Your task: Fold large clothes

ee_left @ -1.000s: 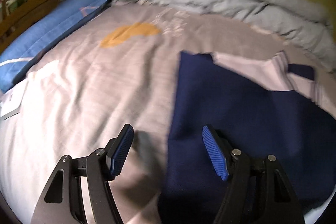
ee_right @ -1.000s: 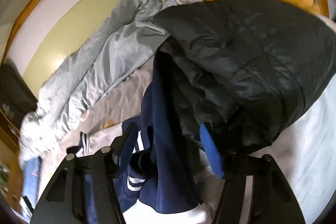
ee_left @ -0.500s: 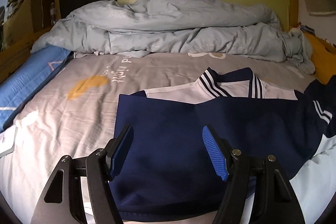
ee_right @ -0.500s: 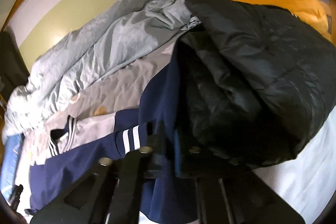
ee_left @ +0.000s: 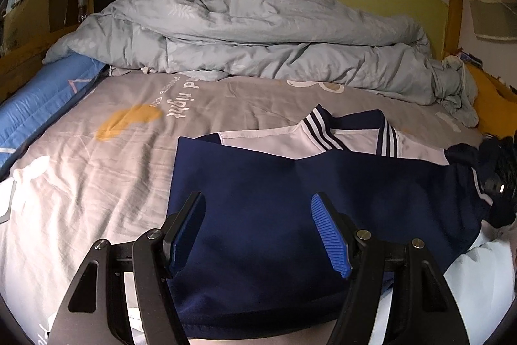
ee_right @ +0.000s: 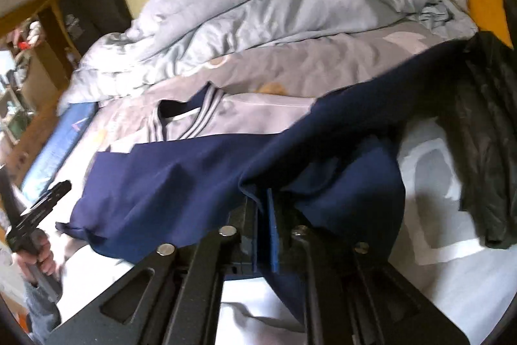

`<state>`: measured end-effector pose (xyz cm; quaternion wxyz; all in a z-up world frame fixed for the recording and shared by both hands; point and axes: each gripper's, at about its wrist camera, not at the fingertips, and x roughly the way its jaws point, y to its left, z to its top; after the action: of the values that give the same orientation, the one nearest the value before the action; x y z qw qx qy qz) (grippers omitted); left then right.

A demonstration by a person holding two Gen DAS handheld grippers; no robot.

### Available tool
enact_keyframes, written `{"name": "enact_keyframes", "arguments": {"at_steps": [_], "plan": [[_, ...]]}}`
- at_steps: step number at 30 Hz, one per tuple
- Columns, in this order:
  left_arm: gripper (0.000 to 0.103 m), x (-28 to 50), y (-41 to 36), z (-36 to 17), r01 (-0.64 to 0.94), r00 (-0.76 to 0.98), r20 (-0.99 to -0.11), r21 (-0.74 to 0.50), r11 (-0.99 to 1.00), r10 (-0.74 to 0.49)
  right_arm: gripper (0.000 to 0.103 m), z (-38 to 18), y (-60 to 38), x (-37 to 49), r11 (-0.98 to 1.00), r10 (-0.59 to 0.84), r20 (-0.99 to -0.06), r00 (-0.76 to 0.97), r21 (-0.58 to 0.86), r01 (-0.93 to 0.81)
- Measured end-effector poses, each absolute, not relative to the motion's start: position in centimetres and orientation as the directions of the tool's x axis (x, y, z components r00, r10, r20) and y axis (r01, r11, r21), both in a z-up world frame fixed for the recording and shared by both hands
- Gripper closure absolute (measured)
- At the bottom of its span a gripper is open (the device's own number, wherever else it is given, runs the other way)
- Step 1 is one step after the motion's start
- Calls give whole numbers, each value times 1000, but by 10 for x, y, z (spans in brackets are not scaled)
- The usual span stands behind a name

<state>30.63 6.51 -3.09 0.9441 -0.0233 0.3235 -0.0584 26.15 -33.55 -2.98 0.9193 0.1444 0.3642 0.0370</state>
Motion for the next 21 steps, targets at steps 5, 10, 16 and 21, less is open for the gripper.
{"name": "enact_keyframes", "arguments": {"at_steps": [5,10,16,21], "plan": [[32,306,60,-33,119,775,-614,-86,989,-147,28,2,-357,235,932,53,-486,872,338,132],[32,311,59,-40,121,756,-636,-100,988,-157,27,4,-397,240,832,4,-446,895,497,245],[32,310,49,-42,135,757,-636,-69,989,-147,26,0,-380,263,879,46,-516,855,428,211],[32,309,48,-41,143,759,-634,-64,988,-151,41,-10,-322,285,972,-96,-611,786,112,207]]}}
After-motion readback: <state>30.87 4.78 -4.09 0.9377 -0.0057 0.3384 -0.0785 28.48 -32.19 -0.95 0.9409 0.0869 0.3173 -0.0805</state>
